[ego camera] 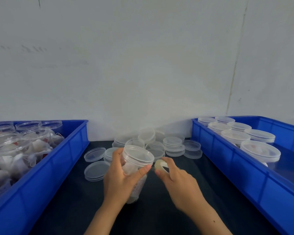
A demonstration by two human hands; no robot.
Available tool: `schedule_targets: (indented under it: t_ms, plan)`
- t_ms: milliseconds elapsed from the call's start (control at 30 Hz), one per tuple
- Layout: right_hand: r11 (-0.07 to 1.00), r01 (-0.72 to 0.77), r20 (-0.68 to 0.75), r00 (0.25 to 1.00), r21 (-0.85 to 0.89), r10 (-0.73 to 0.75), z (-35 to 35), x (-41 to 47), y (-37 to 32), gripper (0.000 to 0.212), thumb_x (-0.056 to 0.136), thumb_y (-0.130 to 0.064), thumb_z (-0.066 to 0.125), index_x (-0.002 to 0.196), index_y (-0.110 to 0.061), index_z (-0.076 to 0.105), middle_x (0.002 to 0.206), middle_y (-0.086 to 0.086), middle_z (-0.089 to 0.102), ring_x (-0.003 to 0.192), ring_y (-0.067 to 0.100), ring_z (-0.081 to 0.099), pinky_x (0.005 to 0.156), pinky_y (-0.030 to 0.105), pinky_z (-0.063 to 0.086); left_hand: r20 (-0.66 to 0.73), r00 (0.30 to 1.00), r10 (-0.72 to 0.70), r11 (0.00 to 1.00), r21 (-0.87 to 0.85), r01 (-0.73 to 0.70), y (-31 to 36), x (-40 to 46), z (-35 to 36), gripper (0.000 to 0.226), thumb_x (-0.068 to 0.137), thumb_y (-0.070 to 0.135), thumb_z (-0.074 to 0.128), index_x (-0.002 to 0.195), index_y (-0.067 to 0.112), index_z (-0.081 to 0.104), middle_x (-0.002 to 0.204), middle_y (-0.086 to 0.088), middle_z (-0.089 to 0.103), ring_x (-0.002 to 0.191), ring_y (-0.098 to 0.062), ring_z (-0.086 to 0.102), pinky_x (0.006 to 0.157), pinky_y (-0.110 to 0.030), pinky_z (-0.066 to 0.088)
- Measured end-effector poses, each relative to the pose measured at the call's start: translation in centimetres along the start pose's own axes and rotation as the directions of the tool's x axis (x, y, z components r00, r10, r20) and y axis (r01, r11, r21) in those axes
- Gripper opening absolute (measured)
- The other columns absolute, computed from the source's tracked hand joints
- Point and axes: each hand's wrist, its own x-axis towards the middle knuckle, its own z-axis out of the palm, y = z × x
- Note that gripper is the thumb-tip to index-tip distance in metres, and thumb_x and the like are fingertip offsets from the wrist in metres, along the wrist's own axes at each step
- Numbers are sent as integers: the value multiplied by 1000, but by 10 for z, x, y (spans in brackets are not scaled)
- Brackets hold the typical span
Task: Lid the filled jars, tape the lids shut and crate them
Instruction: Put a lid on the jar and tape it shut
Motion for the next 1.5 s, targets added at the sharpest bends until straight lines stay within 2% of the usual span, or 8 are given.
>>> schedule_targets:
  t_ms: [167,333,533,767,900,1100,1300,1500]
  plan:
    - [990,64,-66,995,-124,-73,-5,5,6,49,101,-50,32,146,-41,15,95,-6,65,84,8,60,71,26,48,86,996,-14,999,-33,17,4,0,2,81,43,95,56,107,46,46,99,35,62,91,11,60,83,-30,53]
    - [994,105,22,994,30,-106,-4,6,9,46,102,-45,33,137,-66,13,60,-5,43,51,6,41,55,20,36,151,987,-48,988,-138,69,2,2,0,76,48,78,68,112,40,49,103,32,63,93,7,63,87,-37,54]
    - [987,138,-97,985,-83,-146,1,5,5,46,102,-44,34,144,-56,20,55,-9,38,49,3,42,50,16,30,181,982,-50,986,-145,77,-2,3,-1,78,50,76,69,114,51,32,102,34,63,96,8,63,88,-31,52]
    - [970,192,-195,956,-149,-219,9,3,7,48,102,-44,30,149,-44,22,64,-14,42,56,3,43,52,13,33,-55,969,242,954,197,-227,6,-11,7,66,77,81,45,124,37,32,114,20,48,96,0,58,69,-14,49]
    - [966,213,-197,951,-143,-239,11,1,7,51,102,-34,38,150,-43,21,88,-14,61,74,5,56,67,16,46,-57,987,150,953,276,-129,14,-12,14,106,52,93,51,136,31,31,114,25,43,100,1,47,77,-19,45]
    - [968,229,-179,953,-99,-244,11,-2,-1,49,102,-45,29,149,-43,17,77,-20,50,68,-1,51,62,14,41,-93,996,-9,997,71,16,8,-5,10,81,46,83,68,113,48,40,101,27,57,97,5,55,72,-17,43]
    - [943,131,-142,973,-306,-181,2,0,-8,32,103,-46,24,110,-30,50,100,-14,58,93,2,54,85,20,39,-111,991,-69,997,-29,66,7,-4,7,79,41,82,72,107,47,47,97,22,65,92,4,60,76,-25,49]
    - [909,66,-21,996,-411,-82,-2,10,-6,32,102,-51,22,91,-29,41,92,-13,50,94,6,52,87,26,33,-18,995,-100,986,-139,96,3,1,4,81,36,75,77,106,43,53,97,30,64,88,8,61,72,-20,50]
